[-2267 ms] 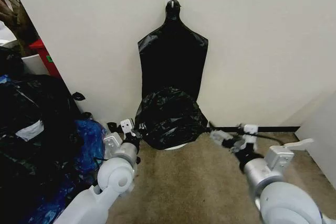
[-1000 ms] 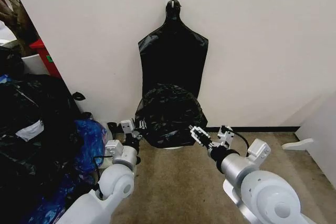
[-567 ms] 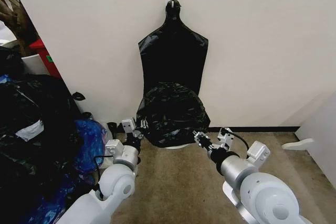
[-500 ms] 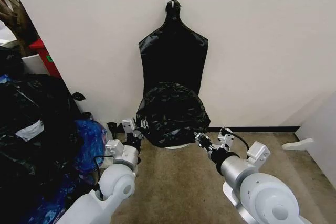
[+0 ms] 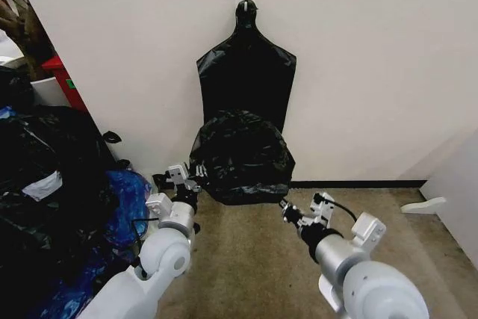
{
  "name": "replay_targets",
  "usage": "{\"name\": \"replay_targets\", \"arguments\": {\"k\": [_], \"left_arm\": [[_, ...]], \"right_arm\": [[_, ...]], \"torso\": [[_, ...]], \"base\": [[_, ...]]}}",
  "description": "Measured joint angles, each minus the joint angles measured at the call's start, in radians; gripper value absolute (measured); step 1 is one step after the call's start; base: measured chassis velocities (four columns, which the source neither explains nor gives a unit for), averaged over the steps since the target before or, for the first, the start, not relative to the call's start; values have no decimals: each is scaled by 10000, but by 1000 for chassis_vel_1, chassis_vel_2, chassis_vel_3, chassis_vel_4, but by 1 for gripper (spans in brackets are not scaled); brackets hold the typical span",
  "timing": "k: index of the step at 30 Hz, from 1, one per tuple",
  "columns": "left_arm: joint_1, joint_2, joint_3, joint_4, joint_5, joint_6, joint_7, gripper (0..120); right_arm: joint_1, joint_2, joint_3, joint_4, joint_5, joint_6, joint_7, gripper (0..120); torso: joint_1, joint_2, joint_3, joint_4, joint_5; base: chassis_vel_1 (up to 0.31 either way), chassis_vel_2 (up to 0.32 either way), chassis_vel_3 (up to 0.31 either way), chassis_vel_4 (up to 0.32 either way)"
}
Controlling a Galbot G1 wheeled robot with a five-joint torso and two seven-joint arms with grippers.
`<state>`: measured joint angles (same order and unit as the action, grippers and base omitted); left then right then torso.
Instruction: Place the garbage bag over the trash bin.
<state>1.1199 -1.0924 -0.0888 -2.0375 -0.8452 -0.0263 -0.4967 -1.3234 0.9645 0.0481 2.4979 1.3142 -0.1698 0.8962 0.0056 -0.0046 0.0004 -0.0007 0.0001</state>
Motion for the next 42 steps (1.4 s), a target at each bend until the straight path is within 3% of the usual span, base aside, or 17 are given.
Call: {"name": "replay_targets", "arguments": {"k": [13, 19, 30, 35, 42], "left_arm": [[-142, 118, -16, -643, -1802, 578, -960, 3], [-42, 274, 41, -1128, -2593, 830, -1349, 3], [3, 260, 180, -1329, -2916, 1038, -1462, 3], [70, 318, 162, -1052, -2093, 1052, -1040, 3], [99, 243, 97, -209, -938, 683, -290, 3]], "right_arm": [[-278, 548, -436, -1676, -2364, -431, -1189, 0], [-227, 836, -573, -3772, -5423, -172, -2718, 0], [-103, 1113, -432, -4754, -6616, 137, -3107, 0], [-716, 851, -344, -4066, -6952, 55, -2998, 14], [-2502, 9, 65, -1967, -7604, -83, -2547, 43]], "torso": [[0, 0, 0, 2, 0], [0, 0, 0, 1, 1], [0, 0, 0, 2, 1], [0, 0, 0, 0, 0], [0, 0, 0, 0, 0]], "base": [[0, 0, 0, 0], [0, 0, 0, 0], [0, 0, 0, 0], [0, 0, 0, 0], [0, 0, 0, 0]]}}
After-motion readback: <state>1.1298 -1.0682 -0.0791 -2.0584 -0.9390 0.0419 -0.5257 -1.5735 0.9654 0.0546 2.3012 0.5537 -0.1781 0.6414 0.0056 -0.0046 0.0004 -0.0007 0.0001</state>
